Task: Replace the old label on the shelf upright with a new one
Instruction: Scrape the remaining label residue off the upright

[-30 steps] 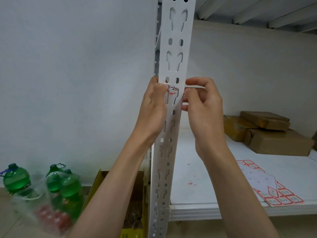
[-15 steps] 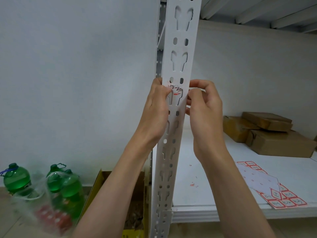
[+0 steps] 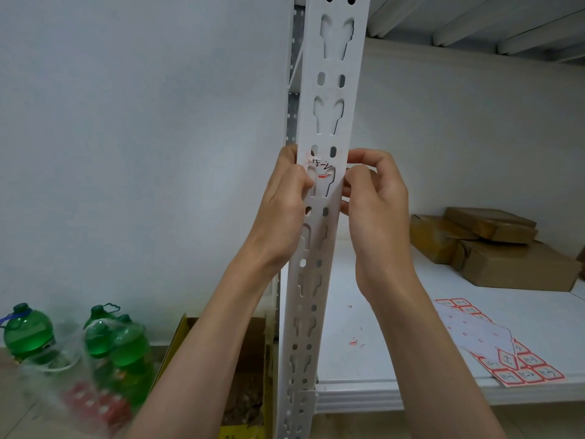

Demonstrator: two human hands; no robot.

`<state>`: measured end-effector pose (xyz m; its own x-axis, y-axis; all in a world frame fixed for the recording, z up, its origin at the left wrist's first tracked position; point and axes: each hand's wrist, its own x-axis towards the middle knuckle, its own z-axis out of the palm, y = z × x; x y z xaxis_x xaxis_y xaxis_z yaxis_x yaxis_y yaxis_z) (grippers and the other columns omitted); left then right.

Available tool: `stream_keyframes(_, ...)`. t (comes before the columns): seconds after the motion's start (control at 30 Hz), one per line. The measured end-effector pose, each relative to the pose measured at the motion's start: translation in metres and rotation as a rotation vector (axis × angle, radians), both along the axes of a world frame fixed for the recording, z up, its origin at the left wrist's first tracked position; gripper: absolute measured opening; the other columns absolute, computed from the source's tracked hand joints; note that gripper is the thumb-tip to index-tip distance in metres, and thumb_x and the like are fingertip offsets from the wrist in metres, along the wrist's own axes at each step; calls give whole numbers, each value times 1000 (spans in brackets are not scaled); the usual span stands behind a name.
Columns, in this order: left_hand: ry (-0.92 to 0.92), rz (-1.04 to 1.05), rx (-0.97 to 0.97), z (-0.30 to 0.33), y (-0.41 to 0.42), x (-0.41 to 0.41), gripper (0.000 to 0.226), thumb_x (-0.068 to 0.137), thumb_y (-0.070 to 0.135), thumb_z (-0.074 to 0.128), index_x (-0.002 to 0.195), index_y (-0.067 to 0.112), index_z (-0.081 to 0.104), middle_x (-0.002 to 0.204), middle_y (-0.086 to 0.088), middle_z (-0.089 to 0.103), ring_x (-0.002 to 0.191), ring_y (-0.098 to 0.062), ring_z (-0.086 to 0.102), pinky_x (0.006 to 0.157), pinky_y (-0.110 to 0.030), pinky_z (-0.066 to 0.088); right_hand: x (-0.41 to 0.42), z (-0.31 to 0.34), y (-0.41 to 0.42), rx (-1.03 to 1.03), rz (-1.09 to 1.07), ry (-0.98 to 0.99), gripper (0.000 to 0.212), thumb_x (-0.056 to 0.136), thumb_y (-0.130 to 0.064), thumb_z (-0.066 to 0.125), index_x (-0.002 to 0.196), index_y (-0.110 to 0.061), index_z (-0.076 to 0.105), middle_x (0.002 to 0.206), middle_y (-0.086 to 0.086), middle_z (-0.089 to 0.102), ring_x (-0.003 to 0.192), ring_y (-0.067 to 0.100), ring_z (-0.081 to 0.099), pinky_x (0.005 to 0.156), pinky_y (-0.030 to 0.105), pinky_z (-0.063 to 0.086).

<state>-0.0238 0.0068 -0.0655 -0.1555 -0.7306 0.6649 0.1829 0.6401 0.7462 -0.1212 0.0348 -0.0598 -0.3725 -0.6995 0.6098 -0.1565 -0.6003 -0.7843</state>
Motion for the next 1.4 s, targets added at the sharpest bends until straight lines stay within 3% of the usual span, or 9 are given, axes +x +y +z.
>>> stream_keyframes(0.1,-3,-75,29,-1,-3,4,38,75,19,39,111,17,51,93,17,68,85,-2,62,72,-19,49,-2,0,0,-11,-3,8,20,99,-13,45,105,-25,60,97,7,73,89,26,68,81,47,59)
stream_keyframes(0.23,68,-10,-22,3,-6,13,41,82,20,40,120,17,57,103,8,69,96,-9,64,83,-30,47,-6,1,-1,-63,-40,11,15,101,-16,50,109,-26,59,102,-8,71,95,9,69,81,27,59)
stream_keyframes(0.37,297,226,-96,7,-5,30,24,93,5,43,90,14,65,79,7,65,73,-11,59,68,-26,48,-9,3,3,-159,-120,-35,21,100,-13,52,93,-26,68,90,-13,72,90,6,68,84,29,59)
stream_keyframes(0.67,95,297,-267,14,12,62,9,87,12,77,95,17,79,82,3,77,74,-16,70,69,-23,55,-8,5,11,-235,-74,-50,13,88,-21,76,82,-14,66,80,-2,71,75,6,65,74,23,57)
stream_keyframes(0.77,-4,300,-273,13,15,65,6,81,15,82,85,18,79,78,5,75,75,-9,67,68,-18,51,-2,7,7,-197,-42,16,20,90,-20,74,104,-18,61,99,-10,68,92,1,66,76,12,53)
stream_keyframes(0.9,-73,275,-219,7,12,66,8,83,13,81,83,18,74,80,6,71,78,-9,65,71,-19,51,10,6,4,-94,40,134,51,91,-29,71,132,-38,42,102,-32,57,94,-15,60,71,11,53)
stream_keyframes(1.03,-88,286,-199,4,9,64,11,87,10,76,83,19,71,80,6,70,76,-8,62,69,-19,49,19,4,-1,-115,9,169,46,91,-21,69,128,-32,42,86,-31,57,84,-14,59,66,6,49)
stream_keyframes(1.2,-50,296,-192,4,6,65,5,83,19,70,80,21,66,77,10,66,75,-7,61,67,-21,49,22,4,-5,-121,-39,180,38,93,-20,66,119,-35,42,74,-53,50,83,-17,58,66,6,49)
stream_keyframes(1.4,-47,294,-197,3,5,65,6,84,19,70,81,21,66,77,11,66,75,-7,60,67,-21,49,18,7,-4,-131,-19,158,36,91,-19,67,118,-30,46,83,-32,54,77,-15,59,63,6,48)
